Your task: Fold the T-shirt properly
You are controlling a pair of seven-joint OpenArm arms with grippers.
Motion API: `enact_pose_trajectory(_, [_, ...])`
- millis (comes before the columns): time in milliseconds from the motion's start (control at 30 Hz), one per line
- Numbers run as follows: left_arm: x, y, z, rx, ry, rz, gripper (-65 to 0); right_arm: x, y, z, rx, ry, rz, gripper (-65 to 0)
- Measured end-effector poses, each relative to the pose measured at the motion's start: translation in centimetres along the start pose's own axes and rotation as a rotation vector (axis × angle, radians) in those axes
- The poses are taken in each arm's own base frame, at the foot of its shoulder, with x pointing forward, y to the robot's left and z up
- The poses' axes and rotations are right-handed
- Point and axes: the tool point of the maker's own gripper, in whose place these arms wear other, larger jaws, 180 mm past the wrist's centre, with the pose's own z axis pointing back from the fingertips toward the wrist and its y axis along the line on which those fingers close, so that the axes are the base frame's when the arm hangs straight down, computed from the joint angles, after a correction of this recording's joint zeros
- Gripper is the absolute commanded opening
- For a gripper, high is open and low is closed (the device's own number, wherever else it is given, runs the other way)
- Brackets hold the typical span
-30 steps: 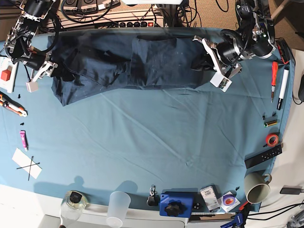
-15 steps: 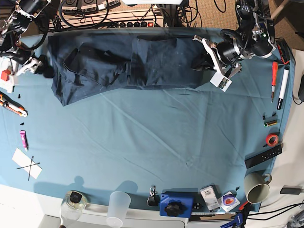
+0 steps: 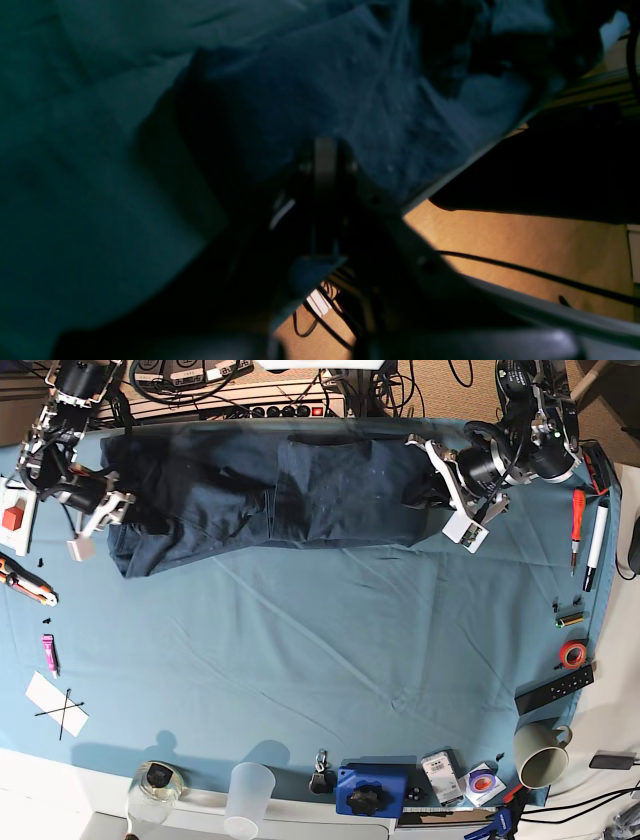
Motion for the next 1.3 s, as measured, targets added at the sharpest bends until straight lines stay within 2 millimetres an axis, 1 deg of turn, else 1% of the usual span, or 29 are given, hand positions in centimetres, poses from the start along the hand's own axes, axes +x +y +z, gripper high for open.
enact_pose_trajectory(33, [0.0, 0.0, 0.0, 0.000, 0.000, 0.000, -65.0, -0.3, 0.3, -0.4, 0.013, 0.015, 0.004, -33.2])
enact_pose_trajectory(67, [0.0, 0.0, 0.0, 0.000, -0.001, 0.000, -65.0, -0.4, 0.6, -0.8, 0.023, 0.026, 0.009, -35.7])
enact_pose_trajectory(100, [0.0, 0.0, 0.0, 0.000, 0.000, 0.000, -65.0, -0.6, 0.8, -1.0, 0.026, 0.038, 0.012, -40.9])
enact_pose_trajectory(200, [0.0, 0.0, 0.0, 0.000, 0.000, 0.000, -65.0, -1.2, 0.3, -1.2, -0.003, 0.073, 0.023, -60.0])
enact_pose_trajectory(233, [0.0, 0.0, 0.0, 0.000, 0.000, 0.000, -65.0, -1.1, 0.1, -1.1, -0.012, 0.074, 0.025, -65.0])
enact_pose_trajectory(333, [0.0, 0.0, 0.0, 0.000, 0.000, 0.000, -65.0, -0.8, -0.3, -0.9, -0.034, 0.080, 0.033, -65.0])
enact_pose_trajectory(433, [0.0, 0.0, 0.0, 0.000, 0.000, 0.000, -65.0, 0.5, -1.2, -0.7, -0.088, 0.082, 0.061, -65.0])
enact_pose_trajectory(533, [0.0, 0.0, 0.0, 0.000, 0.000, 0.000, -65.0, 3.4, -3.2, 0.1, -0.212, 0.029, 0.108, -65.0])
enact_pose_trajectory(600, [0.0, 0.0, 0.0, -0.001, 0.000, 0.000, -65.0, 4.7, -4.0, 0.6, -0.268, 0.005, 0.128, -65.0])
enact_pose_trajectory(667, [0.0, 0.0, 0.0, 0.000, 0.001, 0.000, -65.0, 5.2, -4.1, 0.6, -0.280, 0.004, 0.136, -65.0])
enact_pose_trajectory(733, [-0.2, 0.2, 0.0, 0.009, 0.010, 0.001, -65.0, 5.3, -4.1, 0.5, -0.281, 0.012, 0.139, -65.0])
enact_pose_trajectory(867, [-1.2, 2.4, 0.2, 0.132, 0.062, 0.046, -65.0, 5.3, -4.0, 0.6, -0.280, 0.018, 0.142, -65.0])
enact_pose_trajectory(933, [-1.5, 3.2, 0.7, 0.168, 0.060, 0.088, -65.0, 5.1, -3.6, 0.7, -0.280, 0.042, 0.155, -65.0])
enact_pose_trajectory(1000, [-2.0, 4.4, 1.6, 0.211, 0.058, 0.129, -65.0, 5.1, -2.8, 0.8, -0.278, 0.062, 0.180, -65.0])
enact_pose_trajectory(1067, [-2.0, 5.6, 2.6, 0.255, 0.044, 0.150, -65.0, 5.7, -1.2, 0.6, -0.258, 0.047, 0.225, -65.0])
enact_pose_trajectory(1167, [-1.0, 6.8, 4.5, 0.291, -0.024, 0.182, -65.0, 6.9, 1.8, -0.5, -0.209, -0.020, 0.287, -65.0])
enact_pose_trajectory(1233, [-0.8, 7.6, 5.6, 0.310, -0.054, 0.185, -65.0, 6.9, 3.0, -0.9, -0.197, -0.036, 0.310, -65.0])
enact_pose_trajectory(1300, [-0.6, 8.3, 6.7, 0.327, -0.082, 0.207, -65.0, 6.3, 3.7, -1.2, -0.190, -0.040, 0.317, -65.0])
